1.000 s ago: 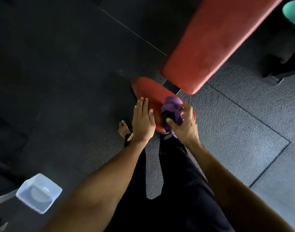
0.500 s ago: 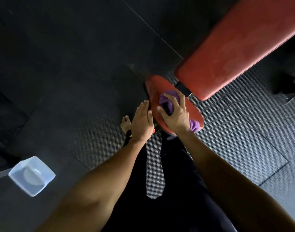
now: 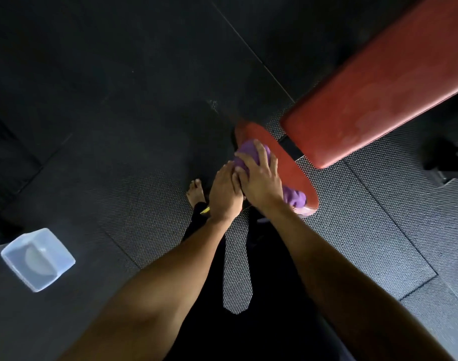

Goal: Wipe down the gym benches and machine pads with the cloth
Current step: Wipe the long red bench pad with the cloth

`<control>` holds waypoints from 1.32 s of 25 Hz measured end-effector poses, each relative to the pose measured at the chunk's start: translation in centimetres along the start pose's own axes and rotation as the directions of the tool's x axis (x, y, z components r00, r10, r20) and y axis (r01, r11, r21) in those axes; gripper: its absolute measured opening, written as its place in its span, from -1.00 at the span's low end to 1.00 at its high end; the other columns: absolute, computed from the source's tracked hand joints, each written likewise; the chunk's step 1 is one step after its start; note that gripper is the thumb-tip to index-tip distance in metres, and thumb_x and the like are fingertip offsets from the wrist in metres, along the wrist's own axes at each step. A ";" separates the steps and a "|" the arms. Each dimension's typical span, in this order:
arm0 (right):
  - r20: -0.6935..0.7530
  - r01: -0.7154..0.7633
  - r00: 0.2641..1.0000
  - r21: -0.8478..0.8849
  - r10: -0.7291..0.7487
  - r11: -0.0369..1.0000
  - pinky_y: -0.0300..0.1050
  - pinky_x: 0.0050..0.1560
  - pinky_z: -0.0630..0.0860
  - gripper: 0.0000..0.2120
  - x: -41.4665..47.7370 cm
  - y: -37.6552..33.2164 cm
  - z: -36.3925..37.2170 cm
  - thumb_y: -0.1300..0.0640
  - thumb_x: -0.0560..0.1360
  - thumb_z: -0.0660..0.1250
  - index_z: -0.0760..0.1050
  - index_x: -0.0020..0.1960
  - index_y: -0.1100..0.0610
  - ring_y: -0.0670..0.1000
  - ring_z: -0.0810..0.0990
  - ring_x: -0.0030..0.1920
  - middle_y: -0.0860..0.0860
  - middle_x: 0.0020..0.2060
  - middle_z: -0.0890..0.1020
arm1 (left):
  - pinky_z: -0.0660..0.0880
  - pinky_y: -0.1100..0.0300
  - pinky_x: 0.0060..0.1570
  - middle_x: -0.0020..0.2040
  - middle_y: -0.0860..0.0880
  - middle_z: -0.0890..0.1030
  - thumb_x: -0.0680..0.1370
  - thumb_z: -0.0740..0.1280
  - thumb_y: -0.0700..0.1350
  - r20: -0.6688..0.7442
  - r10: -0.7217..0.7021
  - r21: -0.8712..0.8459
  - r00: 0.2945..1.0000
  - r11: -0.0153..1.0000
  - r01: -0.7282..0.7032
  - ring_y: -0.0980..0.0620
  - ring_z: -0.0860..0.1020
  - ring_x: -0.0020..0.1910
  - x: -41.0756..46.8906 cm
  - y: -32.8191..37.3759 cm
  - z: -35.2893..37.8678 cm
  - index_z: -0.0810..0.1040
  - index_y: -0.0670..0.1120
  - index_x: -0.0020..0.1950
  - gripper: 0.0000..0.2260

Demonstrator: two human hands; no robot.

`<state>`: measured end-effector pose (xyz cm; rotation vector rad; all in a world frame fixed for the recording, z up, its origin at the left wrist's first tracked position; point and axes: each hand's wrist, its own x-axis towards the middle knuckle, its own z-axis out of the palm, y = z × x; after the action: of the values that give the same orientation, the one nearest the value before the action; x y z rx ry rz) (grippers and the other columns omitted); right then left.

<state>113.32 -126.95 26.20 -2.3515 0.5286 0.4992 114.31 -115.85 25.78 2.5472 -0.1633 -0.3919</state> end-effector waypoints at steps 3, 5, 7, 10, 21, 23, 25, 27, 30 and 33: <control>0.132 -0.027 0.991 -0.042 0.032 0.999 0.18 0.47 0.28 -0.62 6.1 -1.0 0.1 -0.01 0.63 0.23 0.41 0.44 -0.17 0.30 0.18 0.46 -0.01 0.54 0.17 | 0.11 0.50 0.29 0.25 -0.23 0.62 0.64 0.25 -0.28 0.023 -0.033 -0.059 0.999 0.998 0.035 -0.20 0.58 0.25 0.1 0.0 -0.3 0.55 -0.29 0.32 -0.73; 0.135 0.000 0.991 0.033 -0.004 0.999 0.18 0.53 0.16 -0.52 7.1 -1.0 -0.2 0.05 0.59 0.29 0.34 0.49 -0.11 0.23 0.22 0.48 0.00 0.51 0.24 | -0.03 0.61 0.27 0.29 -0.22 0.60 0.65 0.21 -0.25 0.044 -0.069 -0.076 0.997 0.995 0.072 -0.16 0.53 0.30 0.2 0.0 0.1 0.54 -0.29 0.34 -0.70; 0.039 -0.003 0.999 0.188 -0.004 0.982 0.19 0.52 0.18 -0.43 5.0 0.0 -0.2 0.08 0.56 0.34 0.27 0.53 -0.04 0.15 0.29 0.47 -0.03 0.48 0.33 | 0.02 0.57 0.30 0.29 -0.19 0.60 0.65 0.15 -0.19 0.083 -0.085 -0.130 0.993 0.987 0.095 -0.13 0.53 0.29 0.5 0.0 0.5 0.54 -0.27 0.35 -0.67; 0.027 -0.049 0.999 0.246 0.043 0.968 0.16 0.53 0.18 -0.41 3.0 1.5 0.6 -0.05 0.60 0.30 0.18 0.57 -0.08 0.22 0.25 0.52 -0.04 0.57 0.20 | 0.14 0.48 0.35 0.31 -0.19 0.59 0.64 0.05 -0.11 0.130 -0.105 -0.199 0.986 0.971 0.130 -0.08 0.50 0.32 0.8 0.2 1.4 0.52 -0.27 0.36 -0.57; 0.044 -0.050 0.998 0.355 0.037 0.934 0.18 0.55 0.14 -0.39 9.9 3.0 0.5 0.01 0.55 0.42 0.28 0.54 -0.03 0.12 0.23 0.54 0.05 0.55 0.22 | 0.29 0.04 0.47 0.46 -0.20 0.44 0.59 0.01 -0.05 0.149 -0.318 -0.177 0.936 0.923 0.342 -0.10 0.39 0.47 1.1 4.5 3.7 0.36 -0.24 0.50 -0.47; 0.056 -0.069 0.997 0.320 0.054 0.945 0.15 0.57 0.10 -0.34 9.2 3.6 0.7 -0.10 0.58 0.37 0.19 0.59 -0.06 0.14 0.17 0.57 0.04 0.60 0.14 | 0.25 0.07 0.50 0.47 -0.23 0.43 0.58 0.02 -0.05 0.153 -0.314 -0.136 0.937 0.932 0.335 -0.11 0.37 0.48 1.6 4.7 3.8 0.34 -0.25 0.52 -0.46; 0.037 -0.070 0.997 0.250 0.063 0.966 0.20 0.55 0.17 -0.31 10.2 3.8 1.2 -0.21 0.58 0.32 0.14 0.60 -0.09 0.20 0.20 0.56 0.03 0.61 0.13 | 0.21 0.10 0.51 0.49 -0.23 0.40 0.57 0.03 -0.06 0.156 -0.321 -0.096 0.934 0.936 0.338 -0.11 0.35 0.50 2.1 4.6 4.2 0.32 -0.26 0.53 -0.45; 0.047 -0.068 0.997 0.219 0.059 0.973 0.25 0.50 0.25 -0.32 12.3 3.7 1.6 -0.26 0.57 0.30 0.13 0.59 -0.12 0.25 0.25 0.52 0.01 0.59 0.13 | 0.24 0.10 0.50 0.48 -0.22 0.43 0.57 0.03 -0.03 0.109 -0.307 -0.040 0.946 0.949 0.313 -0.10 0.38 0.49 2.4 4.5 4.7 0.35 -0.25 0.52 -0.44; 0.086 -0.137 0.990 0.298 0.116 0.945 0.18 0.49 0.24 -0.38 15.4 4.5 2.3 -0.26 0.58 0.27 0.17 0.57 -0.14 0.22 0.30 0.48 -0.03 0.56 0.19 | 0.35 0.09 0.43 0.43 -0.19 0.50 0.57 0.06 -0.01 0.001 -0.243 0.032 0.970 0.970 0.243 -0.12 0.47 0.42 2.6 4.1 5.6 0.48 -0.24 0.44 -0.47; 0.125 -0.289 0.957 0.348 0.261 0.892 0.16 0.36 0.38 -0.42 18.4 5.7 1.8 -0.32 0.56 0.24 0.21 0.52 -0.21 0.28 0.37 0.41 -0.04 0.50 0.27 | 0.39 0.10 0.38 0.41 -0.19 0.51 0.56 0.08 -0.05 -0.022 -0.190 0.088 0.982 0.978 0.191 -0.13 0.50 0.38 2.5 4.1 5.8 0.53 -0.22 0.40 -0.50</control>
<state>125.65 -134.06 13.08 -1.9057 0.8499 0.5624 114.71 -122.67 22.74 2.6631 0.0706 -0.4490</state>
